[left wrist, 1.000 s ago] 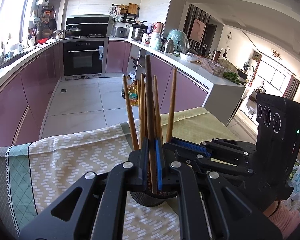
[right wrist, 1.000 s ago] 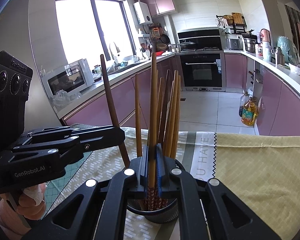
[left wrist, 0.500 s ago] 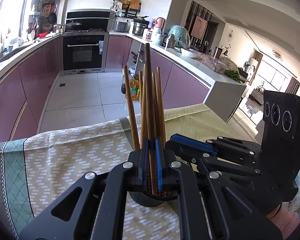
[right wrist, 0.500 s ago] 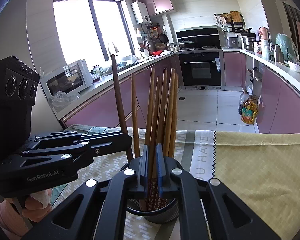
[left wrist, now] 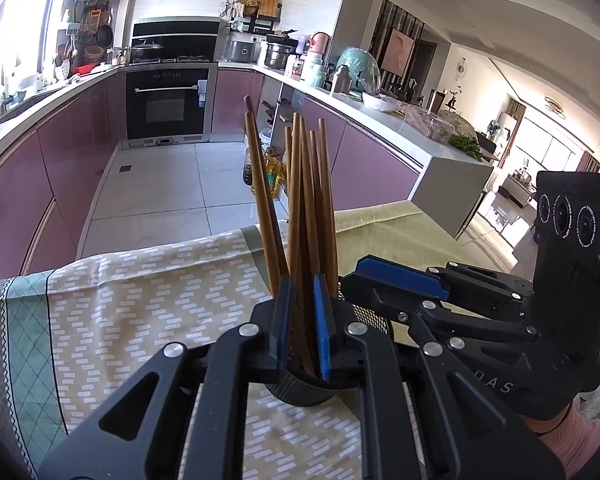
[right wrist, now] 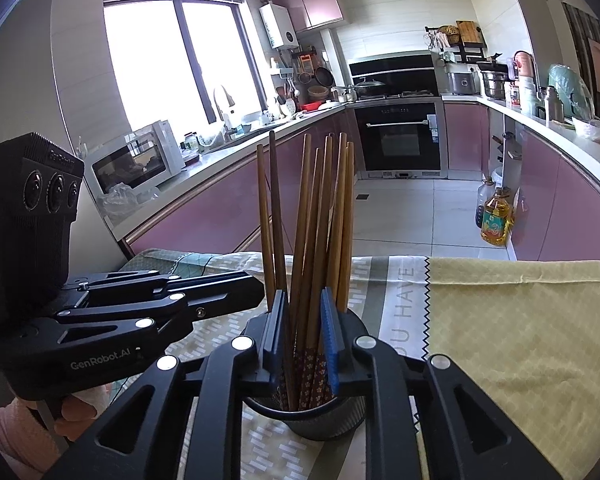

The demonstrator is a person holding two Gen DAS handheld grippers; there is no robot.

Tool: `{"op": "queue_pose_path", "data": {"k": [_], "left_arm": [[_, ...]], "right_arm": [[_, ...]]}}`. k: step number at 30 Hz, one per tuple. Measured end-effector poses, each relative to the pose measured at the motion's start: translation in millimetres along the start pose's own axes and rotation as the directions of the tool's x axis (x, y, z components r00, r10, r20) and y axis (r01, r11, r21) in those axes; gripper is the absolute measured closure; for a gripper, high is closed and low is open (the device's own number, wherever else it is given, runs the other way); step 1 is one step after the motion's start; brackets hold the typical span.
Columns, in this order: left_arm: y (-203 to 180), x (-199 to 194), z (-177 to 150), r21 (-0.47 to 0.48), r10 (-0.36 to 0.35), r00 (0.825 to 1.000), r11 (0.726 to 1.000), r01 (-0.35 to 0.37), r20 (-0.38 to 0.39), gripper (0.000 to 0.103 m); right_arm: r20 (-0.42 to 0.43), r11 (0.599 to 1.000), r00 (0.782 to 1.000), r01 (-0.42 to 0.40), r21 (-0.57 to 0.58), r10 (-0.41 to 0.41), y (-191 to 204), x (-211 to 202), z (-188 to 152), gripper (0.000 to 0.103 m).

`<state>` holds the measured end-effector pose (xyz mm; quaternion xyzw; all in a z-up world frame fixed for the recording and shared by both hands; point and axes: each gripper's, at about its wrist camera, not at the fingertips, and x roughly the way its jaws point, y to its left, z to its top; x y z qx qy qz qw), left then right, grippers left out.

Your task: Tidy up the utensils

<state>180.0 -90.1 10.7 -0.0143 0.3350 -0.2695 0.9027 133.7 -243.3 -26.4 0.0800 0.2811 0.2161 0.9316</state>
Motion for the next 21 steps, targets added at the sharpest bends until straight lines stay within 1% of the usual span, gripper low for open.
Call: {"op": "queue_pose_path", "data": {"k": [1,2,4,5,6,7,8,10,11,12,13,14,15,16,18,20,21], "left_arm": [[1,-3,-2,0.001,0.009,1.000,1.000,-0.009,0.011,0.083],[1,-5,-3,0.001,0.020,1.000,1.000,-0.020,0.021,0.079],[4,-13,-8,-0.002,0.042,0.998,0.999,-0.042,0.050,0.065],[5,-17,-10,-0.007,0.059,0.996,0.998,-0.058,0.068,0.062],[7,-22,-13,-0.012,0.074,0.994,0.997,-0.073,0.086,0.057],[9,-26,-15,-0.018,0.087,0.991,0.996,-0.086,0.100,0.049],[12,-30,-18,-0.024,0.103,0.988,0.995,-0.101,0.115,0.045],[16,-39,-24,-0.034,0.141,0.979,0.990,-0.137,0.148,0.034],[18,-44,-27,-0.035,0.159,0.974,0.987,-0.156,0.164,0.031],[21,-50,-31,-0.035,0.179,0.968,0.984,-0.175,0.178,0.023],[23,-55,-35,-0.045,0.213,0.957,0.977,-0.208,0.197,0.011],[26,-60,-39,-0.059,0.239,0.947,0.971,-0.231,0.216,0.007],[29,-65,-43,-0.071,0.258,0.938,0.966,-0.248,0.233,0.005],[31,-71,-47,-0.078,0.276,0.930,0.961,-0.265,0.244,0.005],[35,-78,-52,-0.099,0.312,0.916,0.950,-0.297,0.252,0.005],[39,-84,-58,-0.114,0.341,0.902,0.940,-0.322,0.263,0.005],[40,-88,-61,-0.120,0.365,0.890,0.931,-0.345,0.272,0.005]], "right_arm": [[0.002,1.000,1.000,0.003,-0.002,-0.003,0,0,0,0.081],[0.007,1.000,1.000,0.007,-0.004,-0.007,1,-1,-1,0.075],[0.015,1.000,1.000,0.017,-0.006,-0.017,1,-4,-2,0.067],[0.022,1.000,0.999,0.027,-0.005,-0.027,1,-6,-3,0.056],[0.031,0.999,0.999,0.039,-0.001,-0.039,0,-8,-4,0.045],[0.038,0.999,0.998,0.043,0.001,-0.044,-1,-9,-5,0.041],[0.041,0.999,0.998,0.047,0.004,-0.048,-1,-11,-6,0.039],[0.044,0.998,0.997,0.066,0.009,-0.067,-3,-12,-9,0.033],[0.046,0.997,0.996,0.071,0.009,-0.071,-3,-13,-11,0.031],[0.051,0.997,0.995,0.081,0.010,-0.081,-3,-15,-13,0.030],[0.059,0.996,0.994,0.087,0.009,-0.088,-2,-17,-15,0.028],[0.065,0.996,0.994,0.091,0.007,-0.091,-1,-20,-17,0.023],[0.077,0.995,0.992,0.101,0.004,-0.101,1,-22,-18,0.019],[0.094,0.994,0.989,0.114,-0.002,-0.113,3,-26,-20,0.018],[0.115,0.991,0.985,0.133,-0.019,-0.130,7,-31,-24,0.010],[0.141,0.989,0.980,0.147,-0.028,-0.141,12,-37,-29,0.007],[0.151,0.988,0.978,0.150,-0.033,-0.143,15,-39,-31,0.007]]}}
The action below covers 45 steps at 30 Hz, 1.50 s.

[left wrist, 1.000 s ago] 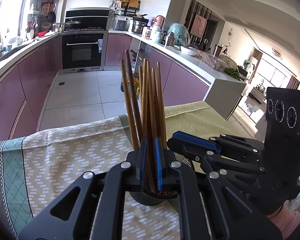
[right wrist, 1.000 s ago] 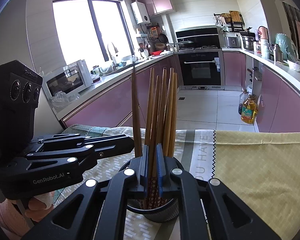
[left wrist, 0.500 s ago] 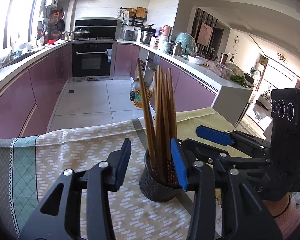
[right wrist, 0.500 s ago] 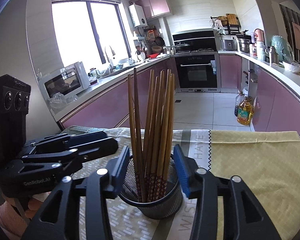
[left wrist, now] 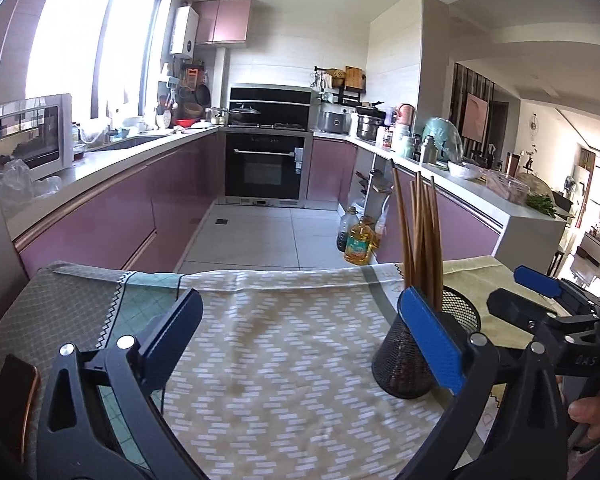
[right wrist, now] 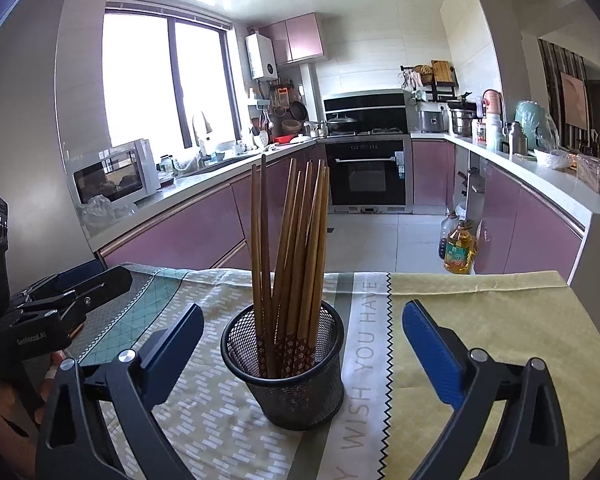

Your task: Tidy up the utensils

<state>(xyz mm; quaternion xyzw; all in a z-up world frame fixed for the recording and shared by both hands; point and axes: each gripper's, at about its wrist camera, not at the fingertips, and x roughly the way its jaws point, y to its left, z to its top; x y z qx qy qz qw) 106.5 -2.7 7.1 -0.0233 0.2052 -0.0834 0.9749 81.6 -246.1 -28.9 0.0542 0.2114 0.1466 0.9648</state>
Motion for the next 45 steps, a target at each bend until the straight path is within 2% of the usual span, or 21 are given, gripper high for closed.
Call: {"op": "queue_pose_path", "data": {"k": [8,17,32,45], "left_arm": [[7,-26,-12,0.033,0.092,0.993,0.995,-0.094,0.070,0.005],[6,-40,-17,0.009,0.141,0.984,0.990,-0.143,0.105,0.005],[2,-64,-25,0.012,0.143,0.972,0.989,-0.148,0.185,0.005],[-4,-71,-31,0.030,0.140,0.967,0.988,-0.150,0.214,0.005]], "right_arm": [[0.063,1.000,0.998,0.014,-0.018,-0.013,13,-17,-10,0.007],[0.088,0.999,0.996,0.028,-0.034,-0.025,27,-25,-16,0.007],[0.140,0.998,0.989,0.043,-0.043,-0.037,34,-38,-20,0.007],[0.175,0.998,0.984,0.054,-0.042,-0.046,38,-47,-23,0.007]]}}
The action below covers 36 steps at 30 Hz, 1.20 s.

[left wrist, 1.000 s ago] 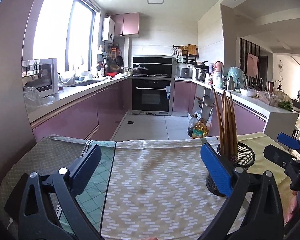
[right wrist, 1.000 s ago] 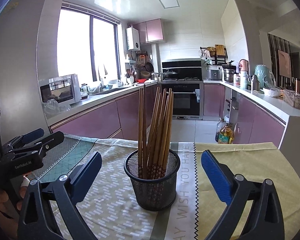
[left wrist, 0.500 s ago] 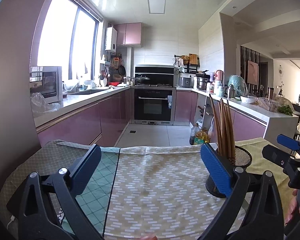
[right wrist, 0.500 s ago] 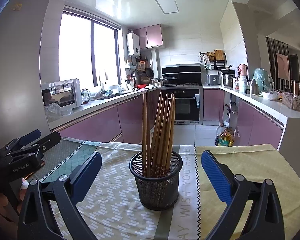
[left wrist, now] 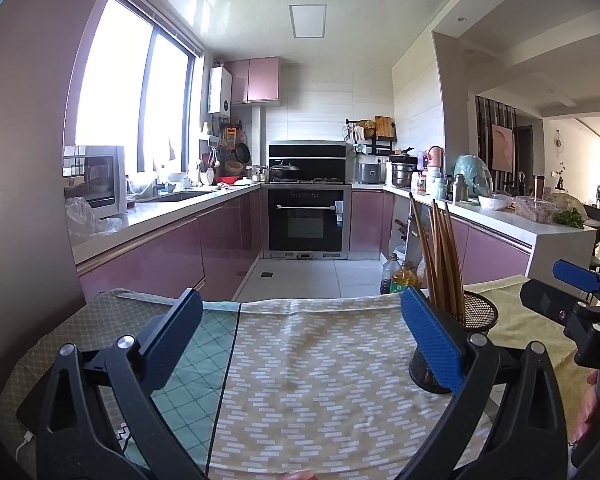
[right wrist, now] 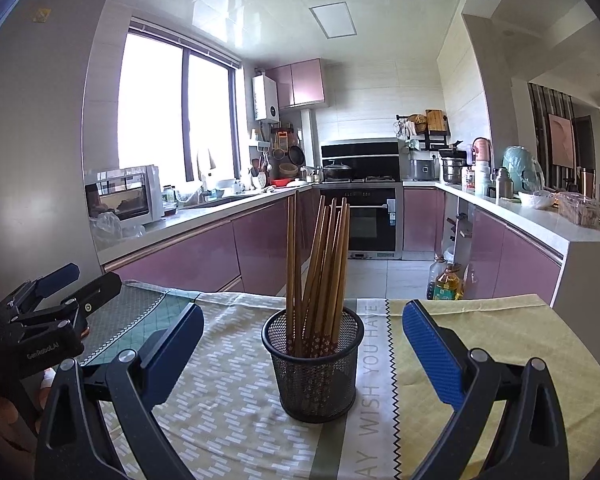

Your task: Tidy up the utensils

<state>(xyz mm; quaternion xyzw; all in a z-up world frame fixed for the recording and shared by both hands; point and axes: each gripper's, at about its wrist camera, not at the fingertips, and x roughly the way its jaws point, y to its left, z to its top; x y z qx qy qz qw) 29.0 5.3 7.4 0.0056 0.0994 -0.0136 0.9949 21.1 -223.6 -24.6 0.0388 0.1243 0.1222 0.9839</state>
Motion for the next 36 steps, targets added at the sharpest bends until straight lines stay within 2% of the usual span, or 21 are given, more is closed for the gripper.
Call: {"op": "queue_pose_path", "data": {"k": [36], "left_arm": [[-2.2,0.2,-2.4,0.001,-0.008,1.000,1.000,0.008,0.004,0.005]], "right_arm": [[0.023,0.999,0.999,0.033,0.012,-0.034,-3.6,-2.5,1.0,0.007]]}}
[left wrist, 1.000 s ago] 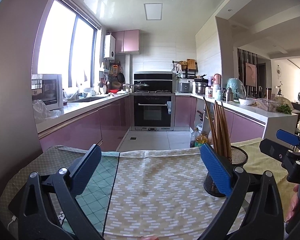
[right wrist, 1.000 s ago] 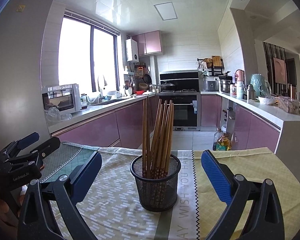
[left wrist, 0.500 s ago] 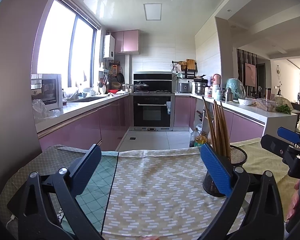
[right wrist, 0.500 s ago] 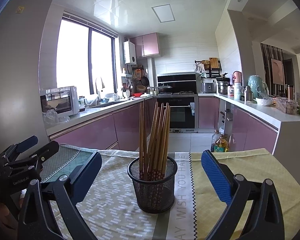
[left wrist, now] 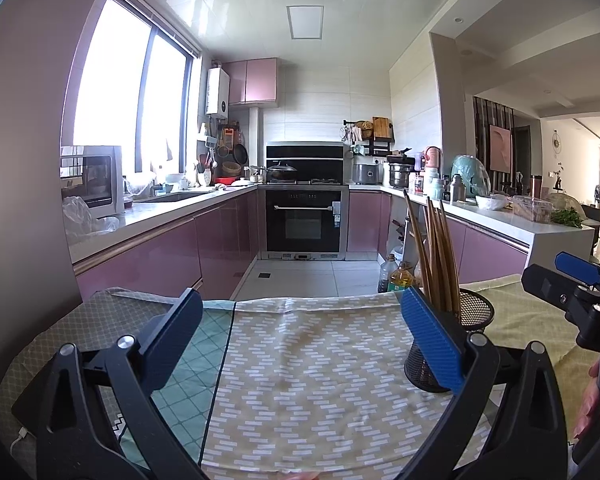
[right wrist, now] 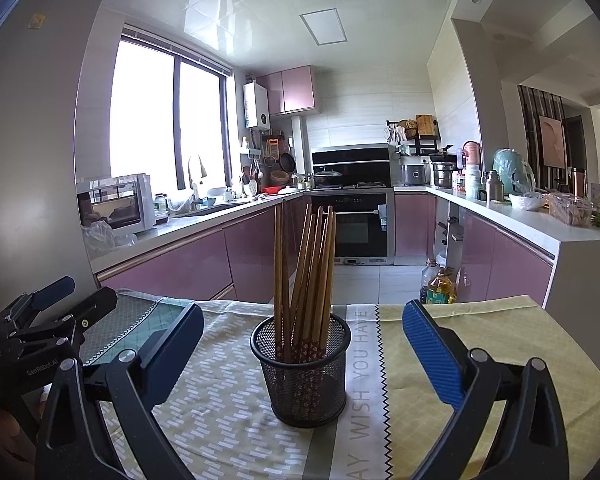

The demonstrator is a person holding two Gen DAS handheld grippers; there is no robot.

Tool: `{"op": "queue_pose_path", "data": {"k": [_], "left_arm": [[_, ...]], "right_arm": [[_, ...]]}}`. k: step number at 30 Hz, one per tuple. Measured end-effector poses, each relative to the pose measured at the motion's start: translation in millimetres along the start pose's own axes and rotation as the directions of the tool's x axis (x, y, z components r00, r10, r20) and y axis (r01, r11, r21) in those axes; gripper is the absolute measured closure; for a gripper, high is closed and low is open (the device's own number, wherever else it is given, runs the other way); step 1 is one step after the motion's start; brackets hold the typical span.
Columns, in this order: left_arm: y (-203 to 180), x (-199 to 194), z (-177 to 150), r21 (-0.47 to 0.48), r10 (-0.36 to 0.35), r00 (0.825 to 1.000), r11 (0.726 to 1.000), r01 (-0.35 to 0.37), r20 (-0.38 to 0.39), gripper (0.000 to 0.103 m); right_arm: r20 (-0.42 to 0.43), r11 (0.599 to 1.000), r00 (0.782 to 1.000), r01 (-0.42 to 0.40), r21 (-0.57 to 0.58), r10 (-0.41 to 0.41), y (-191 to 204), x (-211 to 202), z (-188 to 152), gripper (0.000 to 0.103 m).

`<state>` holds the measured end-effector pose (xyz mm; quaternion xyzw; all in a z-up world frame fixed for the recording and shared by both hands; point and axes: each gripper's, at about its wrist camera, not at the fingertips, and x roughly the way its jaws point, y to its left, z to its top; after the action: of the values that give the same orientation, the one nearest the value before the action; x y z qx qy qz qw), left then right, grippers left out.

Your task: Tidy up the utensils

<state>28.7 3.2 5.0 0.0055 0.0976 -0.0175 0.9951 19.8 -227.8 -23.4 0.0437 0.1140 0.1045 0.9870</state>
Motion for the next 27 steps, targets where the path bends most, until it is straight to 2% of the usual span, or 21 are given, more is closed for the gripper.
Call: {"op": "queue_pose_path", "data": {"k": [27], "left_arm": [[-4.0,0.5,-6.6,-0.003,0.000,1.000,1.000,0.000,-0.003,0.005]], "right_arm": [[0.002,1.000,1.000,0.005,0.004,-0.005,1.7,0.7,0.5,0.007]]}}
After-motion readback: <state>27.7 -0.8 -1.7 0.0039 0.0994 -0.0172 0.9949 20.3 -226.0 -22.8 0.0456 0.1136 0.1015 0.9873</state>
